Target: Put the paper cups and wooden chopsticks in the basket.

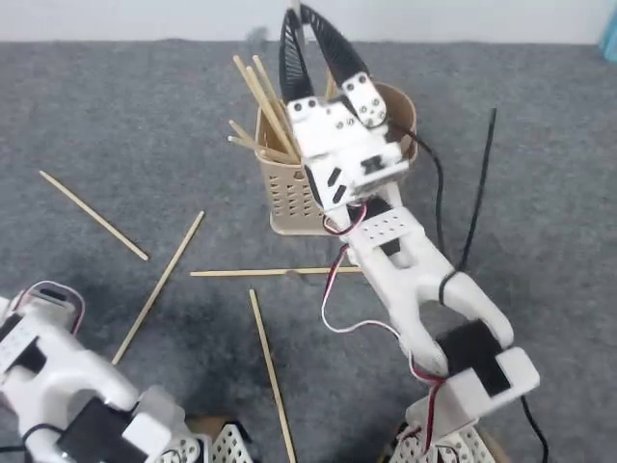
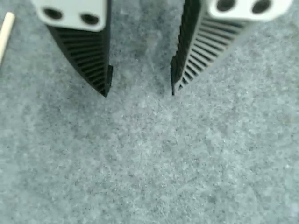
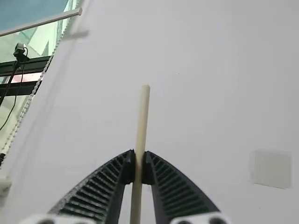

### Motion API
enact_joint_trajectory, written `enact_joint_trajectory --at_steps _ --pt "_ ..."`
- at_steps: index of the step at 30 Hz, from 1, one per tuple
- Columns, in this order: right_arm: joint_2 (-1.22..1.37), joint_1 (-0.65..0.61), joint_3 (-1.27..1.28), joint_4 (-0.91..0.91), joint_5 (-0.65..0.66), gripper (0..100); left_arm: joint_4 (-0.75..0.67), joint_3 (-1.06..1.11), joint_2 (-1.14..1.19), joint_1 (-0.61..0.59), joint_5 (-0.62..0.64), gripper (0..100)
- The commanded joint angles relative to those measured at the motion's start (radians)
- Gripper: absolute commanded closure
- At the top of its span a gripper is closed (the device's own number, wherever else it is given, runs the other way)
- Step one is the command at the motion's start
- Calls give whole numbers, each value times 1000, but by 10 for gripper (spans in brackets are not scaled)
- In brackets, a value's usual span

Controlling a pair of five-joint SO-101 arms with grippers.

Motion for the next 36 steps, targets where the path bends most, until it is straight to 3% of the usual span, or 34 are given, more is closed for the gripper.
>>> enact_joint_trajectory --at_steps 1,10,13,16,21,24,28,33,36 --pt "-13 -5 58 -82 21 991 0 -2 -34 15 2 804" --pt "-105 -36 310 -79 20 987 0 -2 -34 15 2 804" --pt "-128 -30 330 -74 20 931 0 -2 -34 15 2 804" --pt "-159 -27 324 4 20 879 0 -2 -34 15 2 804" --pt "-286 -27 322 130 -35 879 0 -2 -34 15 2 804" --pt "-409 -27 322 286 -48 879 0 -2 -34 15 2 804" --pt "-610 -2 331 564 -183 882 0 -2 -34 15 2 804" --pt "-915 28 304 1156 -396 883 0 -2 -34 15 2 804" --pt "-1086 27 270 1495 -445 883 0 -2 -34 15 2 804"
